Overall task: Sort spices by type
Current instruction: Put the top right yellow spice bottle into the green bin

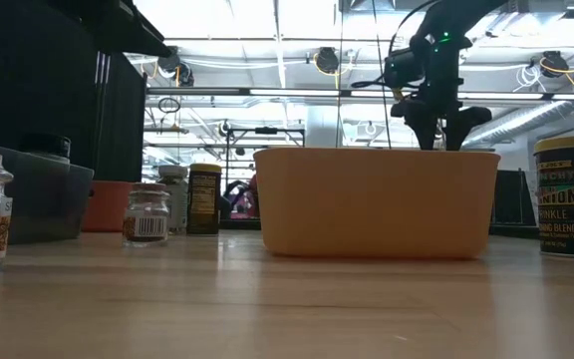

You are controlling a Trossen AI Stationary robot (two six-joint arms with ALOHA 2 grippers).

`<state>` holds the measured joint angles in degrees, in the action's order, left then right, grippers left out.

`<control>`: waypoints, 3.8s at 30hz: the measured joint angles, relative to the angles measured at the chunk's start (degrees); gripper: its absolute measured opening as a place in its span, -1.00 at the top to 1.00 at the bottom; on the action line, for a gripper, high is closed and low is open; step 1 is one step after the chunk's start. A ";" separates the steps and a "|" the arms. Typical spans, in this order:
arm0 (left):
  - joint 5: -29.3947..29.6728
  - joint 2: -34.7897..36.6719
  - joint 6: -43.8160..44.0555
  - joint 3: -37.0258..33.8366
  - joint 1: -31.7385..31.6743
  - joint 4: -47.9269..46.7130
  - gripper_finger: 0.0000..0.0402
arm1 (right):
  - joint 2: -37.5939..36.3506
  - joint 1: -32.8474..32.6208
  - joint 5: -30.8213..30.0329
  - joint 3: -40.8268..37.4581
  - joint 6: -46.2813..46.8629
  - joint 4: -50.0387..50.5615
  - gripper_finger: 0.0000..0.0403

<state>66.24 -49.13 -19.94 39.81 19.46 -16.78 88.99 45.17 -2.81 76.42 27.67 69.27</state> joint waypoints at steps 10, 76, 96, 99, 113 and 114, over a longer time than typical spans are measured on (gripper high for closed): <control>-0.02 -0.02 0.02 0.00 0.00 0.00 -0.31 | 0.00 -0.08 -0.32 -0.10 1.28 -0.34 -0.17; -0.04 -0.02 0.04 0.00 -0.11 -0.02 -0.31 | 0.04 -2.54 2.87 -15.52 -0.33 -16.50 0.00; -0.04 -0.02 -0.38 0.00 -0.11 2.19 -0.31 | 0.73 -2.84 3.18 12.69 -9.09 -4.41 -0.01; -0.04 -0.02 -1.61 0.00 -0.11 3.44 -0.31 | 2.86 -3.21 3.22 16.31 -10.61 -3.73 -0.01; -0.03 -0.02 -4.51 0.00 -1.70 4.38 -0.31 | 25.01 -6.80 2.72 40.67 -29.15 9.92 -0.01; -0.02 -0.02 -4.52 0.00 -1.95 4.38 -0.31 | 26.04 -6.75 2.76 41.63 -31.45 10.79 -0.01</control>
<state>66.21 -49.15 -24.47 39.81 17.51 -12.40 115.03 38.42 -0.06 118.05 -3.78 80.06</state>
